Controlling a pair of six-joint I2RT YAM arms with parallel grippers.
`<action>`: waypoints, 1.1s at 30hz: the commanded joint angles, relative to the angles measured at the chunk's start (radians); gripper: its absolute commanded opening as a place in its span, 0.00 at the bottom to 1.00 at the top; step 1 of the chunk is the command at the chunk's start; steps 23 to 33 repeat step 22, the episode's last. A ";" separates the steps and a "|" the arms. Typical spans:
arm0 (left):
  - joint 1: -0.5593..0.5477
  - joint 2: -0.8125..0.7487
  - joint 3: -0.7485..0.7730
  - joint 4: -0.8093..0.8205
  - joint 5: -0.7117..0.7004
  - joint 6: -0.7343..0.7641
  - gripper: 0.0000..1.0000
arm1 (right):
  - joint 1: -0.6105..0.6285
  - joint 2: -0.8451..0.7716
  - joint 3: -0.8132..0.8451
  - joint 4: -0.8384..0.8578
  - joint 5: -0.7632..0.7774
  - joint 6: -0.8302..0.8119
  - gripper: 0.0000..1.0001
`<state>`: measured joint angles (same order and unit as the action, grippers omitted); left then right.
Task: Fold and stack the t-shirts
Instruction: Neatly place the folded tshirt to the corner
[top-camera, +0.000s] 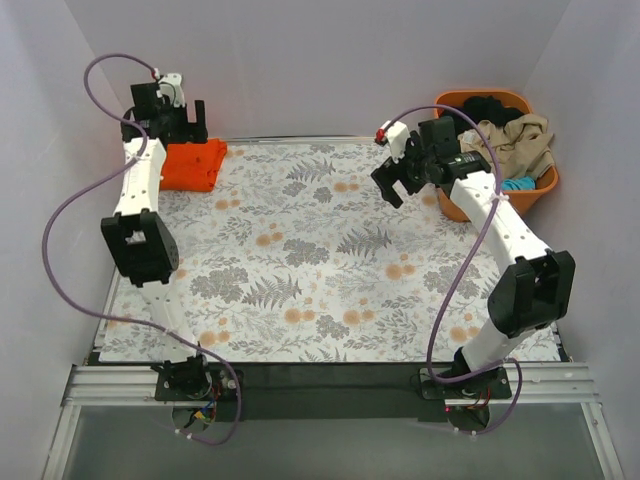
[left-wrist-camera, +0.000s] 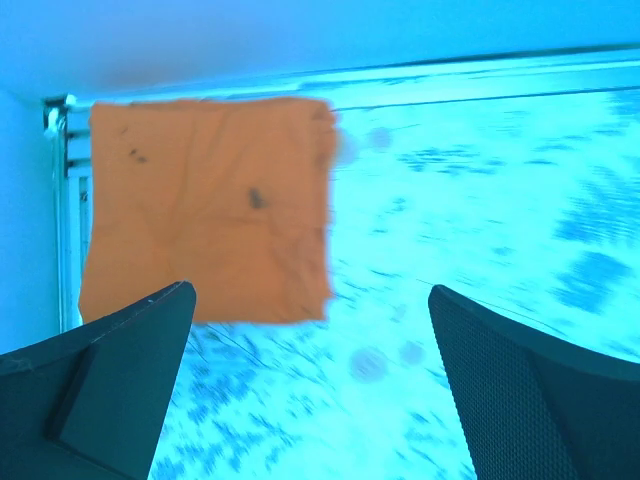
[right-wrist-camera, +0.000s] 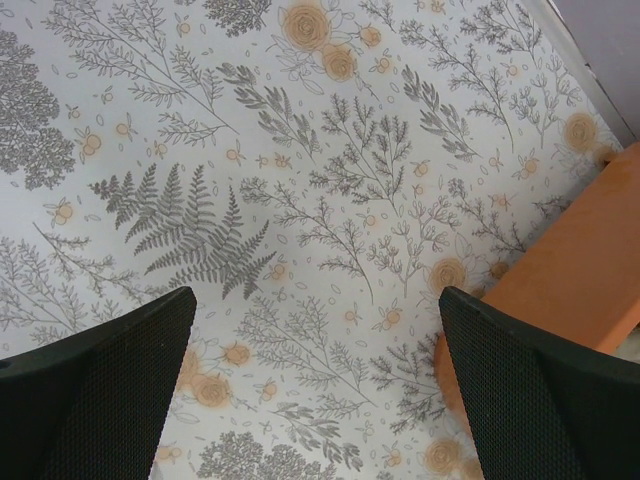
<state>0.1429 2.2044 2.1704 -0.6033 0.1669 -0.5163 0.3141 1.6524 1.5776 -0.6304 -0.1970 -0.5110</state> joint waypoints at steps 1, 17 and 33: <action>-0.051 -0.262 -0.114 -0.154 0.155 -0.042 0.98 | -0.004 -0.094 -0.027 -0.006 -0.021 0.057 0.98; -0.261 -0.808 -1.060 0.000 0.155 -0.180 0.98 | -0.004 -0.380 -0.500 0.027 -0.094 0.230 0.98; -0.263 -0.871 -1.087 0.022 0.174 -0.188 0.98 | -0.004 -0.440 -0.536 0.041 -0.058 0.224 0.98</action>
